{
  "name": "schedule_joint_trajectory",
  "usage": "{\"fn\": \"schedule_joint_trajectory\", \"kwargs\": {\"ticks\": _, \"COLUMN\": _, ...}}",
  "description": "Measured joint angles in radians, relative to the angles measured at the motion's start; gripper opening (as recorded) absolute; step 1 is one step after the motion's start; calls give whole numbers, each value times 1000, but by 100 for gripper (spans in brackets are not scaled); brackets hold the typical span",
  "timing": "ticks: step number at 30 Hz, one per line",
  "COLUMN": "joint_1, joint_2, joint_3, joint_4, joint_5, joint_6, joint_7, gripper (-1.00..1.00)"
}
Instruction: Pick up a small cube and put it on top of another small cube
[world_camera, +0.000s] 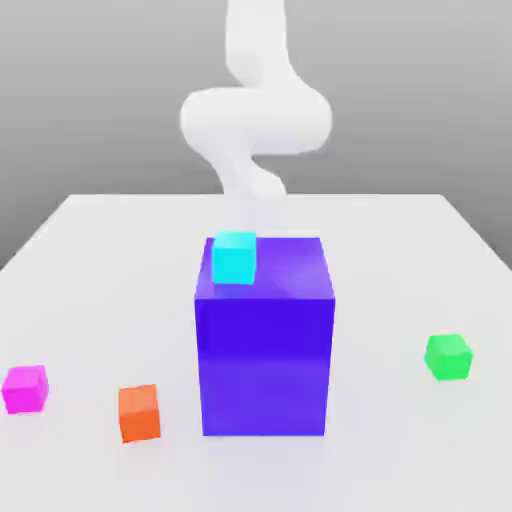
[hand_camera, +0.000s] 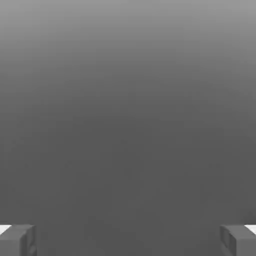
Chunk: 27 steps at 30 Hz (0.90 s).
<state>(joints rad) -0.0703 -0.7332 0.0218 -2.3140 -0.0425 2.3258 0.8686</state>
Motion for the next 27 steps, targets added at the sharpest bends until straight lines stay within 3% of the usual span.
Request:
{"fn": "schedule_joint_trajectory", "kwargs": {"ticks": 9, "joint_1": -231, "joint_2": 248, "joint_3": 42, "joint_4": -49, "joint_5": -152, "joint_6": 89, "joint_7": 247, "gripper": 0}}
{"fn": "schedule_joint_trajectory", "kwargs": {"ticks": 17, "joint_1": -383, "joint_2": 463, "joint_3": 14, "joint_4": -92, "joint_5": -255, "joint_6": 165, "joint_7": 440, "gripper": 0}}
{"fn": "schedule_joint_trajectory", "kwargs": {"ticks": 27, "joint_1": -531, "joint_2": 715, "joint_3": -77, "joint_4": -152, "joint_5": -248, "joint_6": 283, "joint_7": 587, "gripper": 0}}
